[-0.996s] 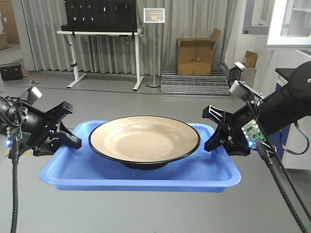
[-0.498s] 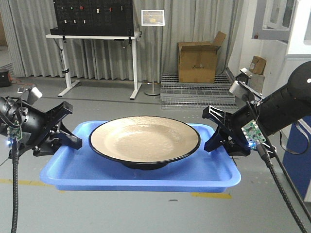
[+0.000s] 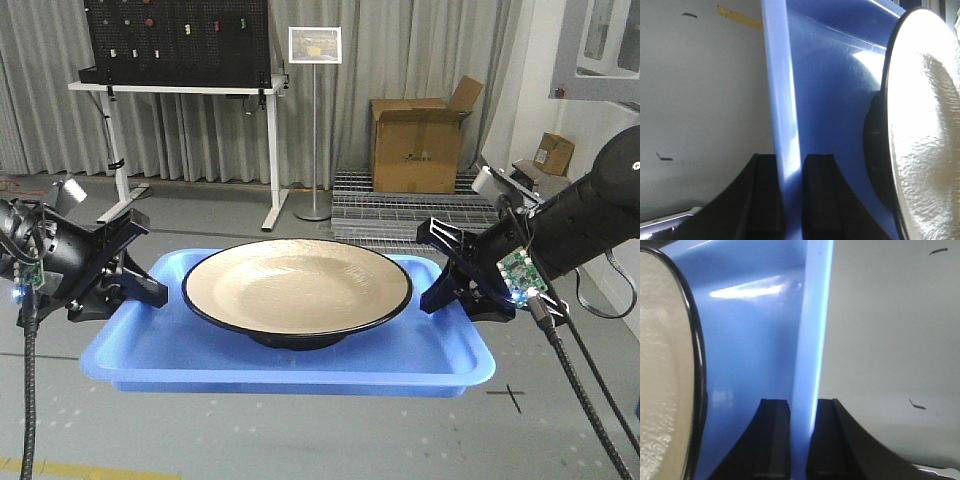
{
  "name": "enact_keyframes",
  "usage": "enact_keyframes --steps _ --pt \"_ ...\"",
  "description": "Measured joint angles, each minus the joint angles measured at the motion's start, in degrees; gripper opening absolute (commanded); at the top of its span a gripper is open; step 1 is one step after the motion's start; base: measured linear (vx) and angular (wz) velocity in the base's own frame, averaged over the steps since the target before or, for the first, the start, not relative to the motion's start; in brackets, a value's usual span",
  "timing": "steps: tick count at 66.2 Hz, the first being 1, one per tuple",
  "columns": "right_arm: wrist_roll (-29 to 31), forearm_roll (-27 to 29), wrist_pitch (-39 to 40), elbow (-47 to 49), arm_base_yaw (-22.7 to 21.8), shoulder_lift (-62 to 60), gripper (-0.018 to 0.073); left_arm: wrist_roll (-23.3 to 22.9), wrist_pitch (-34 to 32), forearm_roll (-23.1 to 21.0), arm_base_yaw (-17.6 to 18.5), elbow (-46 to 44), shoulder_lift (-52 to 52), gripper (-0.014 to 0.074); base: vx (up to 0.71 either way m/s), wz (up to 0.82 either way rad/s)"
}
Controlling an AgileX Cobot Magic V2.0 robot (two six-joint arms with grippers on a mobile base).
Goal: Place disk in tray to left cabinet
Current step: 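Hold the tray level with both grippers while the base drives to the cabinet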
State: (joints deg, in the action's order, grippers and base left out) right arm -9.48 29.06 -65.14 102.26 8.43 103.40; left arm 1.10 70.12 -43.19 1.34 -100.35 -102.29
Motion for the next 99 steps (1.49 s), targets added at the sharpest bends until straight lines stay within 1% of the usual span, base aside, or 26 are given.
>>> enact_keyframes --steps 99 --pt "0.00 -0.09 -0.62 0.00 0.00 -0.04 -0.0004 0.00 -0.01 0.00 0.00 0.00 0.01 0.0000 0.68 -0.04"
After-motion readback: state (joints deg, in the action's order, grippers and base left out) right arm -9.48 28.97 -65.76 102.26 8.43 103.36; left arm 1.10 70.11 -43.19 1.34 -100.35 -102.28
